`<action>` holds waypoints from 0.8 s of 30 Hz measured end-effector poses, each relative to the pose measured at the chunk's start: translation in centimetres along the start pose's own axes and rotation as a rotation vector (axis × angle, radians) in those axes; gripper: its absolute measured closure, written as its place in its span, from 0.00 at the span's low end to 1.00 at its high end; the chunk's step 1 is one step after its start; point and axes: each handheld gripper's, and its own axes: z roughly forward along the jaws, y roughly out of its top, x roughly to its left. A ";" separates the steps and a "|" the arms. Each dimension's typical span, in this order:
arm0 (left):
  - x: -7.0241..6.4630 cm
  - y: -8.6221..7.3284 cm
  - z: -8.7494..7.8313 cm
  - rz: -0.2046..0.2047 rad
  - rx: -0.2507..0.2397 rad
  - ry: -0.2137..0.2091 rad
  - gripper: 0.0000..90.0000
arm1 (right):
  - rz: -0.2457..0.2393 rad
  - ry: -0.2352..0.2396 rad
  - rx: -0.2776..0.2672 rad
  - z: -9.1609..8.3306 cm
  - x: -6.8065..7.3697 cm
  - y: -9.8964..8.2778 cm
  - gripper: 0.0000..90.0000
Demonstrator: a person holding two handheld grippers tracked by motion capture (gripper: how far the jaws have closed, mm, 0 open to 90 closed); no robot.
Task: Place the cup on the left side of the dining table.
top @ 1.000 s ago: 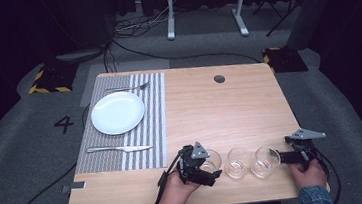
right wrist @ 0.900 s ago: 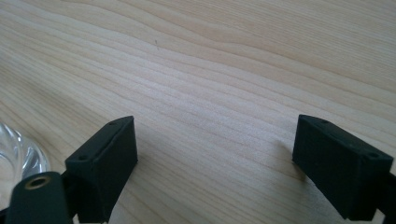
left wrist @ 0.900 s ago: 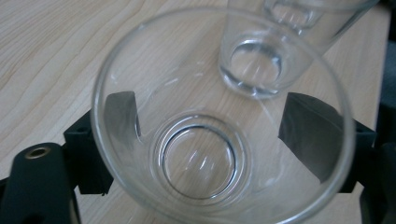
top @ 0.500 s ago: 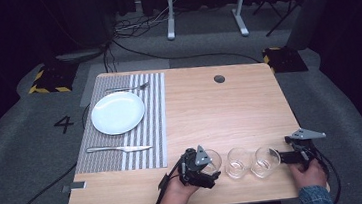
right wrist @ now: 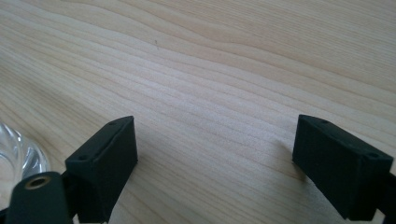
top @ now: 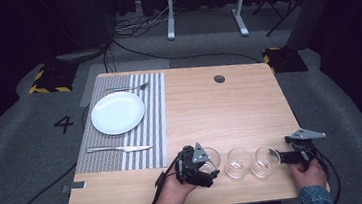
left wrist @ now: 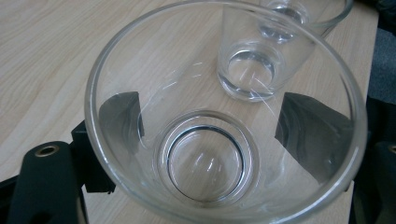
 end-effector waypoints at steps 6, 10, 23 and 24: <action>0.8 0.5 -1.7 -0.017 -0.021 -0.008 0.23 | 0.001 0.001 0.000 0.0 0.0 0.0 0.16; 1.4 0.8 -2.6 -0.025 -0.033 -0.004 0.23 | 0.000 0.000 0.000 0.0 0.0 0.0 0.16; 3.6 1.5 -5.6 -0.052 -0.080 0.034 0.23 | 0.001 0.001 0.000 0.0 0.0 0.0 0.16; 3.8 1.5 -5.9 -0.059 -0.084 0.033 0.23 | 0.000 0.000 0.000 0.0 0.0 0.0 0.16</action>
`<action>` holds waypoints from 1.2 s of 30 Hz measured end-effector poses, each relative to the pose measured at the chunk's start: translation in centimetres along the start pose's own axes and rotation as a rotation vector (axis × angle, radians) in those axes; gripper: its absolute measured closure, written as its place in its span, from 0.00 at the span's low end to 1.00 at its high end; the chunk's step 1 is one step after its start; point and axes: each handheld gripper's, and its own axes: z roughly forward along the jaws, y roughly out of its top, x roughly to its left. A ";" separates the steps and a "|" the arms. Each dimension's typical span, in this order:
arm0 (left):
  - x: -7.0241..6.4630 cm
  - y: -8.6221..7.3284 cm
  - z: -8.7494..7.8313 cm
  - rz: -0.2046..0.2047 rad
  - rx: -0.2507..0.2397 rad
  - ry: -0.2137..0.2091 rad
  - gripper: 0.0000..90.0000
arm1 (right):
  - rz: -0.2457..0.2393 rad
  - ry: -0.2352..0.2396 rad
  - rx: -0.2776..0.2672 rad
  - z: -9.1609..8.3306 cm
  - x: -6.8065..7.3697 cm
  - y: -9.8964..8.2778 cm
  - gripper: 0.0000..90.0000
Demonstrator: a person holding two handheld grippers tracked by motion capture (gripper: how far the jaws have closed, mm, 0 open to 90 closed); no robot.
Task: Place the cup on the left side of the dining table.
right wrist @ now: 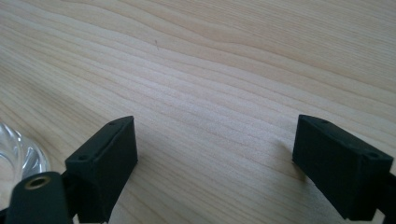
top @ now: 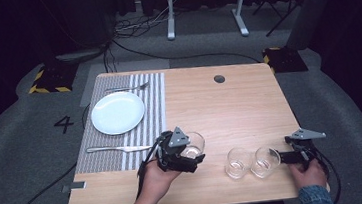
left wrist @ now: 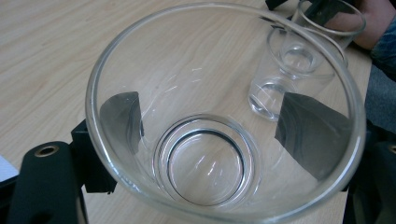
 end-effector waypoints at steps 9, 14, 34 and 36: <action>2.2 1.3 -1.9 -0.005 -0.006 0.003 0.23 | 0.003 -0.004 0.000 0.0 0.0 0.0 0.16; 3.4 1.5 -2.8 -0.024 -0.029 0.025 0.23 | 0.003 -0.003 0.000 0.0 0.0 0.0 0.16; 10.0 0.7 -7.1 -0.157 -0.135 0.199 0.23 | 0.012 -0.017 -0.002 0.0 -0.1 0.0 0.16; 10.5 0.6 -7.3 -0.164 -0.132 0.223 0.23 | 0.012 -0.017 -0.002 0.0 -0.1 0.0 0.16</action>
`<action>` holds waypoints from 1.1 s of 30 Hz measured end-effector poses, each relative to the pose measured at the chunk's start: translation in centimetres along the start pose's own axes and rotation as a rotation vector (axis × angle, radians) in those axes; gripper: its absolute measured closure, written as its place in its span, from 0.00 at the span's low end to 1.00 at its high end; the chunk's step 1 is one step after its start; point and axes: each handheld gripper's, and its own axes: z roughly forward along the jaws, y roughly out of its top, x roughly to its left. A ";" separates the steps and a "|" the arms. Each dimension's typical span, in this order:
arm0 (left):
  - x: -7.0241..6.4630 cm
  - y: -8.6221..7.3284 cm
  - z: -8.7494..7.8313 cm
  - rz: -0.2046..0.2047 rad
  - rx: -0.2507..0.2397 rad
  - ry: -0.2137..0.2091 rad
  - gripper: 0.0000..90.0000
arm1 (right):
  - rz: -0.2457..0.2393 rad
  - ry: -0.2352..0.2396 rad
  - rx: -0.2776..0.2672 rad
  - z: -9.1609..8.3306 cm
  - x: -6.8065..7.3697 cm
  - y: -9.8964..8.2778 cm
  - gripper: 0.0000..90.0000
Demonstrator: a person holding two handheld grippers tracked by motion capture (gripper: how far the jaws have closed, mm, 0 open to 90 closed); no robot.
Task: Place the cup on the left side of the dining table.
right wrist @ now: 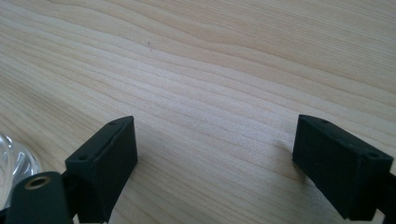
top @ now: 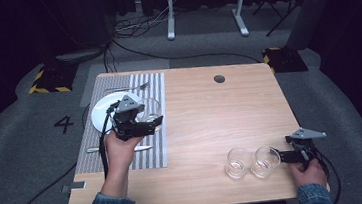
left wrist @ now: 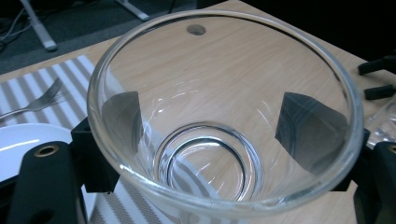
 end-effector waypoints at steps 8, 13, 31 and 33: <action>1.6 0.2 -0.2 -0.021 -0.020 0.038 0.23 | 0.003 -0.005 -0.001 0.0 0.0 0.0 0.16; 2.7 0.0 0.2 -0.041 -0.012 0.057 0.23 | 0.005 -0.006 -0.001 0.0 0.0 0.0 0.16; 6.7 -2.0 3.1 -0.121 0.115 0.087 0.23 | 0.008 -0.008 -0.001 0.0 0.0 0.0 0.16; 6.6 -2.2 3.6 -0.114 0.132 0.082 0.23 | 0.008 -0.008 0.000 0.0 0.0 0.0 0.16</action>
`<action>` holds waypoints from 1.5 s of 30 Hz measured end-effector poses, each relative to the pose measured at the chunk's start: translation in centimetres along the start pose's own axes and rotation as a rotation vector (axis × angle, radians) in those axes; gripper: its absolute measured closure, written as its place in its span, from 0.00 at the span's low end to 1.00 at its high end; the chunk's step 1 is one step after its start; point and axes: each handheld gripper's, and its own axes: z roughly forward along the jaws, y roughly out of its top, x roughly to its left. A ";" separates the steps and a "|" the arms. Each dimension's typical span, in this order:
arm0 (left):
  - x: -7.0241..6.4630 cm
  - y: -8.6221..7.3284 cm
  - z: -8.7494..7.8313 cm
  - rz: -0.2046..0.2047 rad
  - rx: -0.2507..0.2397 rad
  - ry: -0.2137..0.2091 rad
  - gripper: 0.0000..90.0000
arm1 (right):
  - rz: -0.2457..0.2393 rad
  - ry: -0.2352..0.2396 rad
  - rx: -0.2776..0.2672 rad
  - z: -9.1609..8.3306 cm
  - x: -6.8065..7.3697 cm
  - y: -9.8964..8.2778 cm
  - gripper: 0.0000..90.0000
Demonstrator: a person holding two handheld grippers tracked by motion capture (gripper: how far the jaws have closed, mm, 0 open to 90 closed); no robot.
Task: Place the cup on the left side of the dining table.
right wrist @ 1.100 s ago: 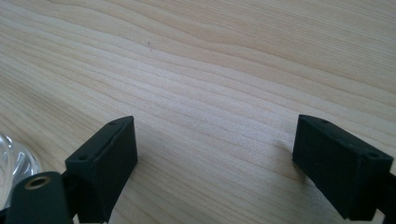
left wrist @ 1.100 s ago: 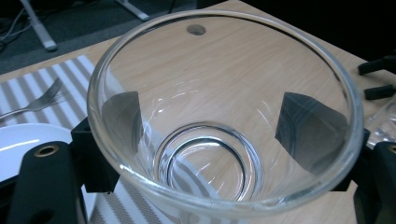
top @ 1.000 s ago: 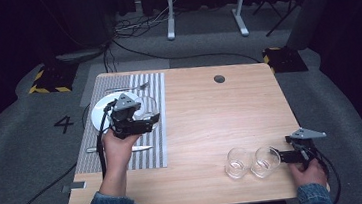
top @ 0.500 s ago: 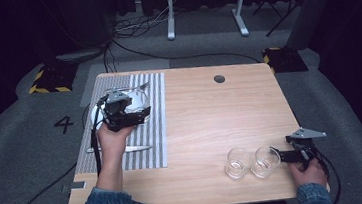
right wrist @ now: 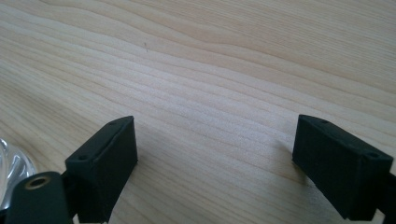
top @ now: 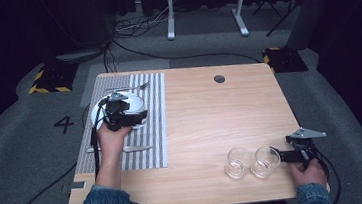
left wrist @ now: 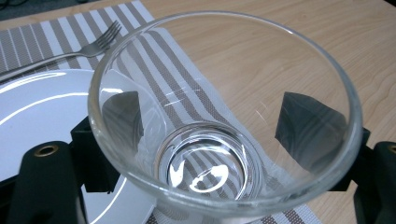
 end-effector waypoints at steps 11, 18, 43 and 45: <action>-1.1 -0.2 2.7 0.060 0.145 -0.033 0.23 | 0.001 0.000 0.000 0.0 0.0 0.0 0.16; -1.4 -0.6 4.1 0.083 0.199 -0.029 0.23 | 0.001 0.000 0.000 0.0 0.0 0.0 0.16; -1.5 -1.6 5.3 0.070 0.272 -0.013 0.19 | 0.000 -0.001 0.000 0.0 0.0 0.0 0.16; -1.7 -1.7 5.1 0.080 0.274 0.013 0.19 | 0.000 -0.001 0.000 0.0 0.0 0.0 0.16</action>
